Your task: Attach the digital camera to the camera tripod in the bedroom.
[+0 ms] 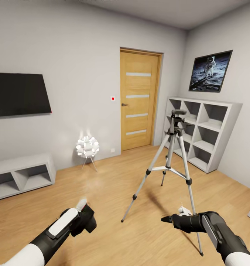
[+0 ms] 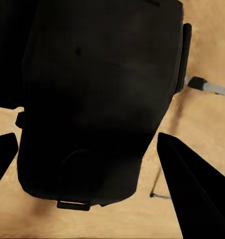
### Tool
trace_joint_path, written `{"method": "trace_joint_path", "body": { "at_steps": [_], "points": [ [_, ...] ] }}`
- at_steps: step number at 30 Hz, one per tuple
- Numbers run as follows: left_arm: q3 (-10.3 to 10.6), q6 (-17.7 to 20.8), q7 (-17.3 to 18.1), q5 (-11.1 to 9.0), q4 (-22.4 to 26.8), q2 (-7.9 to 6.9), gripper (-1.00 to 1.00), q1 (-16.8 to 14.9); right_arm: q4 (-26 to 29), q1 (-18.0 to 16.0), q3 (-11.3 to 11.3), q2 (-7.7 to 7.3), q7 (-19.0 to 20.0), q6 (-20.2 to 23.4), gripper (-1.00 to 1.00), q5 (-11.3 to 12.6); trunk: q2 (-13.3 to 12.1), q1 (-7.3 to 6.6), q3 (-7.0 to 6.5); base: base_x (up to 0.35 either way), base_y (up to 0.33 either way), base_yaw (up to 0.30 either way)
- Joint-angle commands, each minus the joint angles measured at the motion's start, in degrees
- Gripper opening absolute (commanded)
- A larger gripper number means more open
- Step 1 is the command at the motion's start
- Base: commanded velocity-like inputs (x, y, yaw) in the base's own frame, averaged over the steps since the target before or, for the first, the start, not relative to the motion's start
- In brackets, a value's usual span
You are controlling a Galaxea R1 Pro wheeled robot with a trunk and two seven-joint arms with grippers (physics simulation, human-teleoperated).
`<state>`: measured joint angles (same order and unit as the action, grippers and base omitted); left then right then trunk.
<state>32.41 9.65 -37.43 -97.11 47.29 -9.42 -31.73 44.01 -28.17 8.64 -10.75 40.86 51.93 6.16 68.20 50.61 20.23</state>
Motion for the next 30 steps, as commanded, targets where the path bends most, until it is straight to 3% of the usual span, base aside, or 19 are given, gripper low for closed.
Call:
{"method": "trace_joint_path", "body": {
  "at_steps": [1,4,5,9,10,14,16,19,20,22,24,25,28,30],
  "points": [
    [0.7,0.0,-0.6,0.3,-2.0,0.29,-1.00,-0.1,-2.2,0.0,0.1,0.04,-1.4,-1.0,1.00,0.6,-0.4,-0.23,-0.13,0.000,0.000,0.000],
    [3.8,-0.5,-1.0,1.3,-11.2,1.74,-1.00,0.0,-11.8,0.0,0.0,0.09,-5.6,-6.8,1.00,-0.5,-1.6,-0.89,-0.66,0.000,0.000,0.000],
    [6.8,-1.2,-0.5,1.7,-17.9,3.69,-1.00,0.1,-19.7,0.0,-0.1,0.04,-7.5,-11.6,1.00,-2.3,-2.0,-1.11,-0.84,0.000,0.000,0.000],
    [11.1,-4.0,2.0,2.1,-28.3,7.65,-1.00,0.2,-32.4,0.0,-0.1,-0.07,-8.9,-20.2,1.00,-7.8,-3.6,-1.98,-1.56,0.000,0.000,0.000],
    [12.4,-5.2,3.7,2.4,-32.0,9.07,-1.00,0.2,-36.9,0.0,-0.1,-0.07,-9.5,-24.1,1.00,-10.4,-4.0,-2.20,-1.74,0.000,0.000,0.000],
    [14.7,-6.7,8.3,3.7,-39.2,11.79,-1.00,0.1,-43.1,-0.2,0.0,-0.15,-11.8,-33.7,1.00,-15.3,-5.6,-3.08,-2.46,0.000,0.000,0.000],
    [15.5,-7.4,11.2,5.0,-43.0,12.86,-1.00,0.4,-45.0,-0.2,0.0,-0.06,-16.9,-40.7,1.00,-17.2,-6.4,-3.52,-2.82,0.000,0.000,0.000],
    [15.8,-7.8,12.2,5.5,-44.3,13.12,-1.00,2.2,-45.6,1.6,0.0,0.01,-22.4,-45.7,1.00,-17.6,-7.6,-4.18,-3.36,0.000,0.000,0.000],
    [16.0,-7.9,12.6,6.2,-44.7,13.13,-1.00,4.5,-45.8,3.8,0.1,0.04,-26.2,-49.4,1.00,-17.8,-8.0,-4.40,-3.54,0.000,0.000,0.000],
    [16.1,-8.0,12.8,7.0,-44.9,13.09,-1.00,5.8,-45.8,5.3,0.1,0.04,-28.5,-51.4,1.00,-17.8,-8.8,-4.84,-3.90,0.000,0.000,0.000],
    [16.1,-8.1,13.7,10.5,-45.0,13.09,-1.00,7.3,-45.9,7.4,0.1,0.10,-32.6,-53.6,1.00,-17.9,-9.6,-5.28,-4.25,0.000,0.000,0.000],
    [16.1,-8.2,14.8,13.2,-45.0,13.10,-1.00,7.9,-45.9,8.3,0.1,0.16,-34.6,-54.4,1.00,-18.0,-10.0,-5.50,-4.43,0.000,0.000,0.000],
    [16.2,-8.3,17.5,17.3,-45.1,13.14,-1.00,8.5,-45.9,9.5,0.1,0.41,-36.7,-55.3,1.00,-18.1,-11.2,-6.16,-4.97,0.000,0.000,0.000],
    [16.2,-8.4,18.6,18.5,-45.2,13.16,-1.00,8.7,-46.0,9.7,0.1,0.49,-37.2,-55.5,1.00,-18.2,-12.0,-6.60,-5.33,0.000,0.000,0.000]
  ]
}}
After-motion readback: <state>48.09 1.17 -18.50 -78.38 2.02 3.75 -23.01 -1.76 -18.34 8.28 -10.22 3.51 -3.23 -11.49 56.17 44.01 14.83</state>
